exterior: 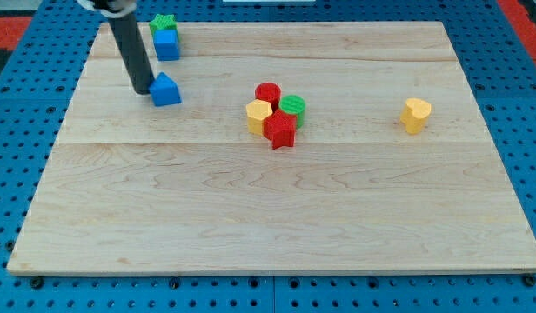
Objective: Slide the triangle close to the cube
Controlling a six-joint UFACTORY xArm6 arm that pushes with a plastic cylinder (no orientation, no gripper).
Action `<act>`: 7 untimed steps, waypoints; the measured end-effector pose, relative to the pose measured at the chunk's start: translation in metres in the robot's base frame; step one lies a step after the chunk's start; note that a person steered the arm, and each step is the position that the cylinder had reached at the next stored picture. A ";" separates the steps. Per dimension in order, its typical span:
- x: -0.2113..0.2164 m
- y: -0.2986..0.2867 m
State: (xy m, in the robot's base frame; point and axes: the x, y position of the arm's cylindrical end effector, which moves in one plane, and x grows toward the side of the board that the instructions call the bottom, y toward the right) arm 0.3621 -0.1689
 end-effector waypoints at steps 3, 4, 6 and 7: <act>0.009 0.030; -0.001 0.038; -0.035 0.034; -0.056 0.008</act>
